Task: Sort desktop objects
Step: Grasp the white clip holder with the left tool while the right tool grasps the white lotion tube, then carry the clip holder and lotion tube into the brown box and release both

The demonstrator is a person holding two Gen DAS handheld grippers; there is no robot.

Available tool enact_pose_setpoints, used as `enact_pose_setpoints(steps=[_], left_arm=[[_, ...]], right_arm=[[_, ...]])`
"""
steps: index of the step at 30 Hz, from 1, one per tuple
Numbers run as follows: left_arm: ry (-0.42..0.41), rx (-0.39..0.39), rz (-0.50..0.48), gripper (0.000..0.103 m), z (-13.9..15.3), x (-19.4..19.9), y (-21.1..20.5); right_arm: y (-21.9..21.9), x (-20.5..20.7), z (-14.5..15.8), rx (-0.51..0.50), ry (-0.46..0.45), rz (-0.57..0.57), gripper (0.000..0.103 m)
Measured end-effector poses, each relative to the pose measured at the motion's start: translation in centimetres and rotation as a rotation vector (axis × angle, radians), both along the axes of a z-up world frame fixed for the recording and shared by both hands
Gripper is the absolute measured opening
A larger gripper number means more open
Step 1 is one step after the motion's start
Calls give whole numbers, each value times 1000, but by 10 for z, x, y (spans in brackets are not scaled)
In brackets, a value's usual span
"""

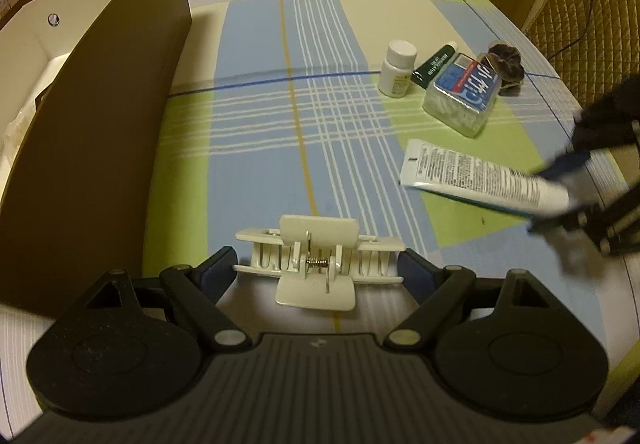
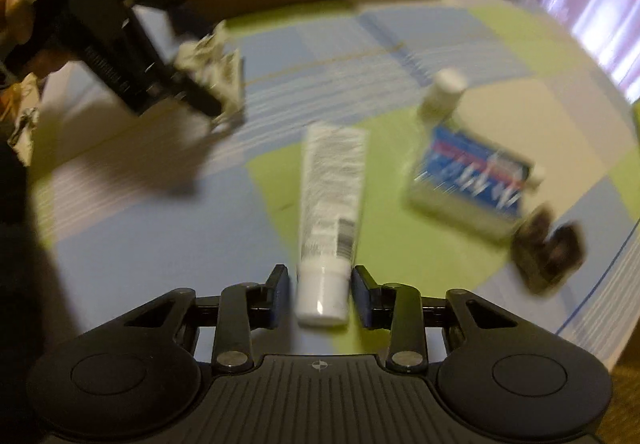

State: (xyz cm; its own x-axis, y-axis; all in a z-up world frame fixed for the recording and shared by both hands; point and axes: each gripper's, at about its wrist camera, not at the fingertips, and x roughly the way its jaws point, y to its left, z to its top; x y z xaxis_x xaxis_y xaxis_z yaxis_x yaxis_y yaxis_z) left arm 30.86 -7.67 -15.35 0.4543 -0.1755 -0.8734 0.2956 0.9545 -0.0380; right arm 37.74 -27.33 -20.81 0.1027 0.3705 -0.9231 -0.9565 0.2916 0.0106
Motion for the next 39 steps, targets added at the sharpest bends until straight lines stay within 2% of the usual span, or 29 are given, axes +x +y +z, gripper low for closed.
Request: enact_pose_setpoints(steps=[2,4,6,11,13,15,16,24,32,39], left_arm=[[-3,0,3,85,0,-3,2],[-12,1,7,85,1,-5,3],[-26,1,9,85,1,-5,3],[-36,19,-8,85,-2,-2,1],[-41,17,-11,85,-2,-4,2],[-40,13,-11,85,-2,-7,2],[-40,13,-14,85,-2,-9,2],[-39,-21,-57,85,13,-30,-1],[-107,-48,-99,85,54,-42,1],[-180,-71,-103,85,94,-51,17]], right_arm=[[3,-5,-1,21,14,-57,33],[7,-9,-2,45,-7,-109,38],[14,-10,-5,59,-48,-151,57],[29,-7,-9,82,-64,-241,59],[29,-5,-9,91,-40,-283,55],[27,-10,-7,99,-29,-309,34],[27,-13,-5,95,-26,-316,30],[24,-21,6,85,33,-427,27],[19,-37,50,148,23,-465,27],[37,-51,83,199,-4,-447,27]])
